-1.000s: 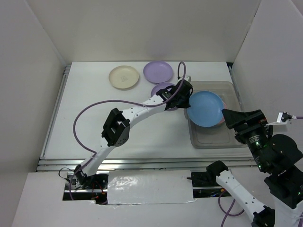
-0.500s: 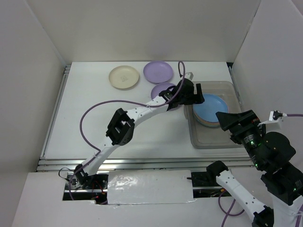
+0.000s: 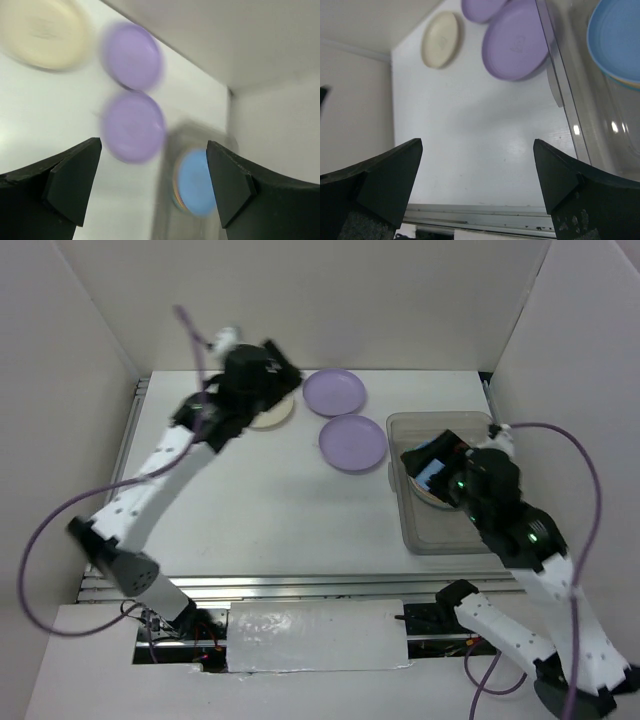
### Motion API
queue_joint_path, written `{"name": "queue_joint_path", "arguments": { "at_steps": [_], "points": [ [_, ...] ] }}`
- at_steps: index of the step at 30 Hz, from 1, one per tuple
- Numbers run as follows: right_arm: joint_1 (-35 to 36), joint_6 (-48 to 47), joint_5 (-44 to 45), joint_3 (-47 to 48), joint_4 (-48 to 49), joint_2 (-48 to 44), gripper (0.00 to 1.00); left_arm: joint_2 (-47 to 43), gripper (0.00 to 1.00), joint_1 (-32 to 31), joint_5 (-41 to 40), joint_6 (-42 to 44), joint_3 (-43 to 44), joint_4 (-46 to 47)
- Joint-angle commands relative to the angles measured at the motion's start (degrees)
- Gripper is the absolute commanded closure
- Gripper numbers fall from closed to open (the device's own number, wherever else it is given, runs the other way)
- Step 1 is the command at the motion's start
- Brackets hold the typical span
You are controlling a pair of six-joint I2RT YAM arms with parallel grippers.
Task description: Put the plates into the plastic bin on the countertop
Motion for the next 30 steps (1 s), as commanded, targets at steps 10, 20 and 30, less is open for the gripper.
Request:
{"name": "queue_joint_path", "arguments": {
  "at_steps": [10,20,30],
  "points": [
    [14.32,35.35,20.69,4.92,11.45,42.27,0.0,-37.35,0.01,32.7,10.64,19.2,-36.03,-18.11],
    [13.27,63.32,19.29,36.7,-10.95,78.16,0.0,-41.84,0.01,38.52,17.95,29.85,-44.56,-14.27],
    [9.05,68.61,15.17,37.19,-11.23,84.58,0.0,-47.56,0.01,39.39,17.6,28.36,-51.59,-10.13]
  ]
}}
